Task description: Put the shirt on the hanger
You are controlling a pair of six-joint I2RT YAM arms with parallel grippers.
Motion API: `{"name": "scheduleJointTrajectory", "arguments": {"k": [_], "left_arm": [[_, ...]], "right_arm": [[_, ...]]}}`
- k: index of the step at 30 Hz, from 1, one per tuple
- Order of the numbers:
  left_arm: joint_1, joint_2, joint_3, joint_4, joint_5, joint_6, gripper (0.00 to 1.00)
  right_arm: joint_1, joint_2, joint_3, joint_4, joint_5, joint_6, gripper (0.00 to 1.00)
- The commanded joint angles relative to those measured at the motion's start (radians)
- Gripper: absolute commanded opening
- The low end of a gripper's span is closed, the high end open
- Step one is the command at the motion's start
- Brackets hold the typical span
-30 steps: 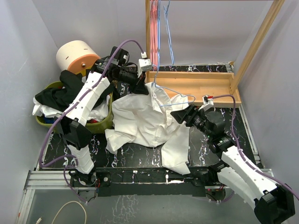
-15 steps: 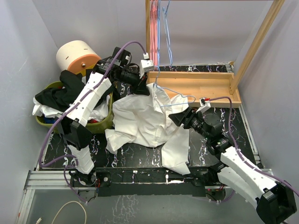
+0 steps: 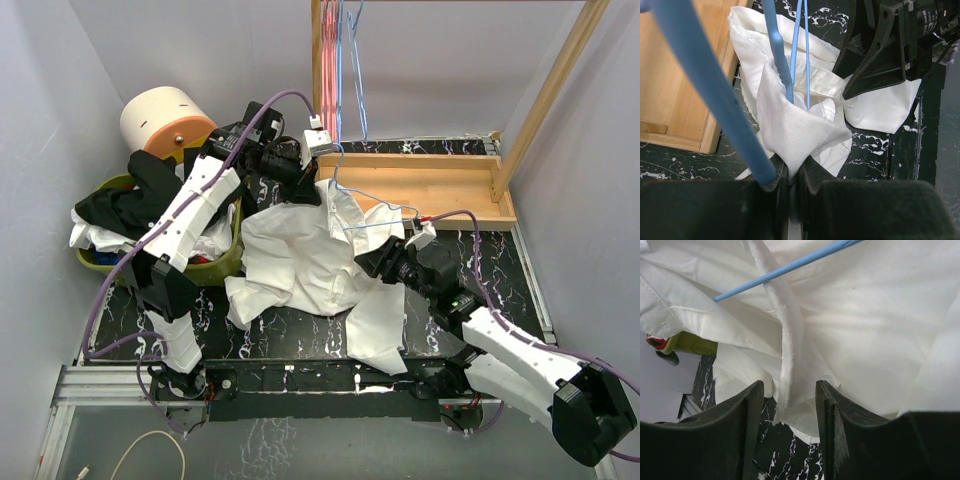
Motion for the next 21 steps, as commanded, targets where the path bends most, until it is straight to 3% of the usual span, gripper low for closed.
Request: {"name": "scheduleJointTrajectory", "arguments": {"k": [1,7,10,11,16,18,21], "left_arm": [[-0.004,-0.042,0.027,0.002,0.013,-0.008,0.0],[-0.004,-0.049,0.025,0.0,0.026,-0.015,0.0],[-0.005,-0.053,0.026,0.001,0.033,-0.021,0.0],[-0.005,-0.054,0.029,0.0,0.032,-0.02,0.0],[-0.004,-0.053,0.113,-0.105,0.001,0.103,0.0],[-0.004,-0.046,0.179,-0.175,-0.008,0.198,0.0],[-0.004,-0.042,0.27,-0.289,-0.013,0.376,0.0]], "right_arm": [[0.005,0.008,0.007,0.058,0.082,-0.024,0.46],[0.004,0.052,0.011,0.096,0.077,-0.039,0.35],[0.004,0.075,0.002,0.113,0.093,-0.033,0.12],[0.005,0.074,-0.004,0.114,0.108,-0.031,0.08],[-0.017,-0.03,-0.074,0.12,0.23,-0.057,0.08],[-0.099,-0.073,-0.108,0.125,0.198,-0.074,0.08],[-0.33,-0.062,-0.138,0.147,-0.008,-0.07,0.08]]}}
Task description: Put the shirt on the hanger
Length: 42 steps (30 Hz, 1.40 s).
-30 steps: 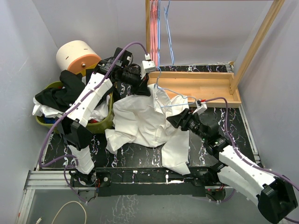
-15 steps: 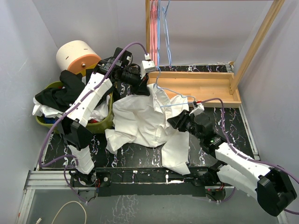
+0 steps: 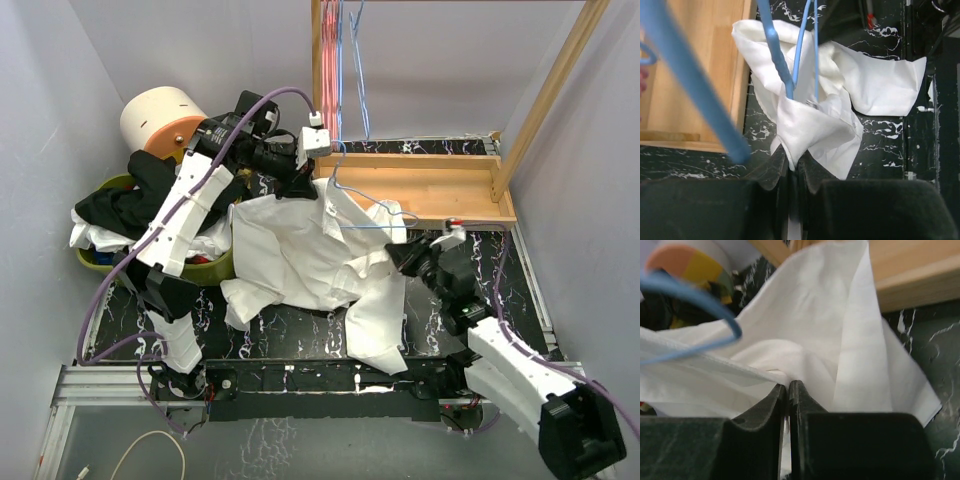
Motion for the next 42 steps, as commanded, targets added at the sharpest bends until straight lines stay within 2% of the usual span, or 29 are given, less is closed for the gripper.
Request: {"name": "scheduleJointTrajectory", "arguments": {"k": [1,3,6,10,14,20,26,32,35,38,42], "left_arm": [[-0.004,-0.045,0.153,-0.188,0.006,0.294,0.0],[-0.004,-0.052,0.155,-0.25,-0.018,0.399,0.0],[-0.004,-0.064,0.128,-0.261,-0.077,0.457,0.0],[-0.005,-0.07,0.112,-0.195,-0.181,0.44,0.0],[-0.007,-0.066,0.11,-0.103,-0.301,0.393,0.0],[-0.031,-0.058,0.094,-0.103,-0.422,0.457,0.0],[-0.051,-0.054,0.077,-0.141,-0.468,0.512,0.0],[-0.065,-0.051,0.079,-0.197,-0.489,0.552,0.0],[-0.072,-0.056,0.058,-0.143,-0.516,0.51,0.0],[-0.08,-0.058,0.035,-0.05,-0.521,0.414,0.0],[-0.109,-0.058,-0.01,0.08,-0.497,0.227,0.0]], "right_arm": [[-0.296,0.002,-0.041,0.078,-0.183,-0.024,0.08],[-0.371,0.013,-0.033,0.088,-0.236,-0.036,0.08],[-0.38,0.049,0.005,0.105,-0.239,-0.024,0.08],[-0.388,0.091,0.075,0.082,-0.26,-0.019,0.08],[-0.387,0.119,0.17,-0.039,-0.266,-0.047,0.08],[-0.388,0.051,0.204,-0.161,-0.213,-0.072,0.08],[-0.387,0.015,0.261,-0.309,-0.145,-0.105,0.08],[-0.387,0.022,0.348,-0.387,-0.118,-0.134,0.08],[-0.388,0.048,0.412,-0.423,-0.164,-0.14,0.08],[-0.385,0.08,0.465,-0.446,-0.275,-0.126,0.08],[-0.352,0.097,0.48,-0.331,-0.49,-0.009,0.08]]}}
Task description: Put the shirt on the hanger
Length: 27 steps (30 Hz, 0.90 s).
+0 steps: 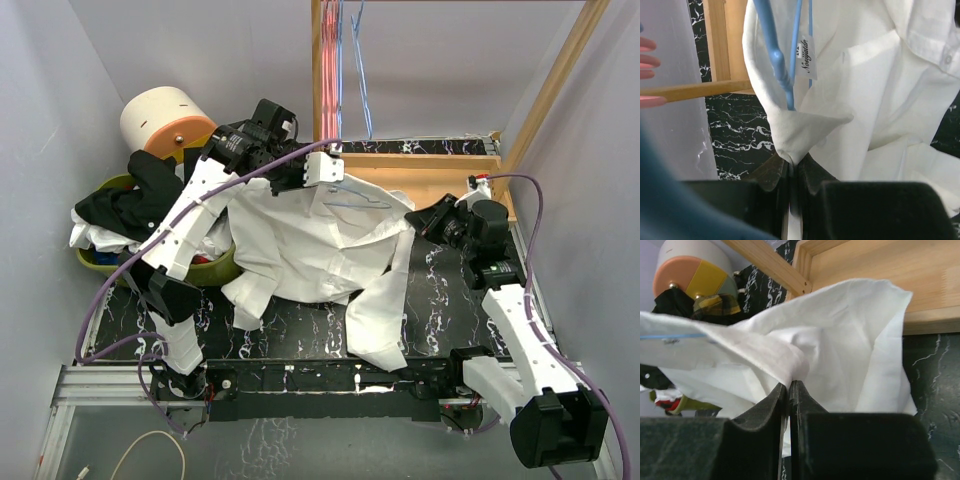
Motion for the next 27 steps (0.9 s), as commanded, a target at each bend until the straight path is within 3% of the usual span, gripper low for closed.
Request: {"name": "scheduleJointTrajectory", "arguments": {"k": [1,7,14,17,18,19,21,23,24,27], "left_arm": [[-0.029,-0.055,-0.041,0.146,-0.017,-0.226,0.0],[-0.092,-0.032,-0.058,0.256,-0.046,-0.379,0.0],[-0.086,-0.051,-0.057,0.28,-0.017,-0.444,0.0],[-0.041,-0.076,-0.083,0.268,0.084,-0.47,0.0],[-0.016,-0.086,-0.091,0.265,0.126,-0.481,0.0],[0.018,-0.096,-0.095,0.262,0.173,-0.489,0.0],[0.097,-0.117,-0.102,0.253,0.283,-0.499,0.0],[0.169,-0.136,-0.11,0.222,0.407,-0.47,0.0],[0.191,-0.151,-0.119,0.196,0.457,-0.439,0.0],[0.21,-0.173,-0.158,0.08,0.568,-0.297,0.0]], "right_arm": [[0.052,0.012,0.057,0.106,-0.158,0.119,0.08],[0.347,0.114,0.153,0.194,0.023,0.158,0.08],[0.383,0.178,0.096,0.438,0.026,0.274,0.08],[0.385,0.162,0.092,0.483,0.042,0.235,0.08],[0.384,0.151,0.095,0.481,0.053,0.208,0.12],[0.385,0.135,0.098,0.466,0.063,0.156,0.22],[0.385,0.101,0.098,0.431,0.065,0.06,0.6],[0.385,0.062,0.091,0.4,0.042,-0.054,0.92],[0.384,0.037,0.085,0.388,0.019,-0.123,0.98],[0.385,-0.086,0.034,0.389,-0.103,-0.366,0.98]]}}
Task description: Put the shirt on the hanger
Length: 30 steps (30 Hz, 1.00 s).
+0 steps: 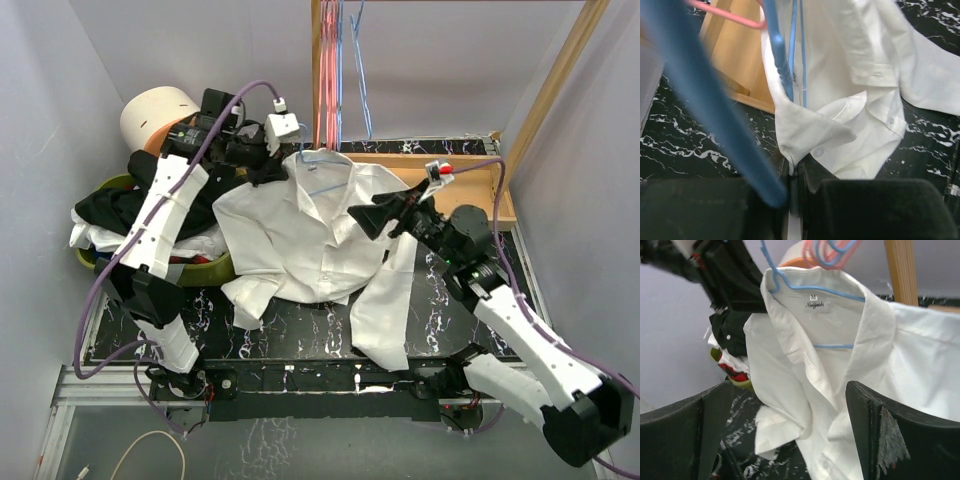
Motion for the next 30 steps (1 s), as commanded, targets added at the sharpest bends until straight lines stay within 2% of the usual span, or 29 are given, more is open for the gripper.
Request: {"name": "scheduleJointTrajectory", "arguments": {"k": [1,4,8,10,12,15,17,20,30], "left_arm": [[0.025,-0.117,-0.05,-0.158,0.282,0.177,0.0],[0.025,-0.13,-0.093,-0.23,0.339,0.29,0.0],[0.025,-0.145,-0.125,-0.375,0.416,0.506,0.0],[0.025,-0.165,-0.16,-0.442,0.446,0.64,0.0],[0.025,-0.19,-0.208,-0.456,0.458,0.72,0.0],[0.025,-0.23,-0.283,-0.412,0.457,0.743,0.0],[0.025,-0.25,-0.321,-0.378,0.458,0.744,0.0],[0.024,-0.261,-0.346,-0.359,0.468,0.751,0.0],[0.025,-0.25,-0.372,-0.287,0.461,0.693,0.0]], "right_arm": [[0.005,-0.186,-0.075,0.076,-0.13,-0.413,0.98],[0.004,-0.264,-0.057,-0.017,-0.085,-0.613,0.99],[-0.005,-0.21,0.045,-0.277,-0.09,-0.871,0.98],[-0.03,-0.161,0.076,-0.382,-0.15,-0.978,1.0],[-0.077,-0.138,0.099,-0.455,-0.279,-1.053,0.99],[-0.158,-0.096,0.173,-0.567,-0.5,-1.08,0.98],[-0.169,-0.041,0.244,-0.72,-0.567,-1.12,0.95],[-0.168,0.014,0.281,-0.82,-0.568,-1.169,0.85],[-0.161,0.03,0.332,-0.895,-0.577,-1.127,0.8]]}}
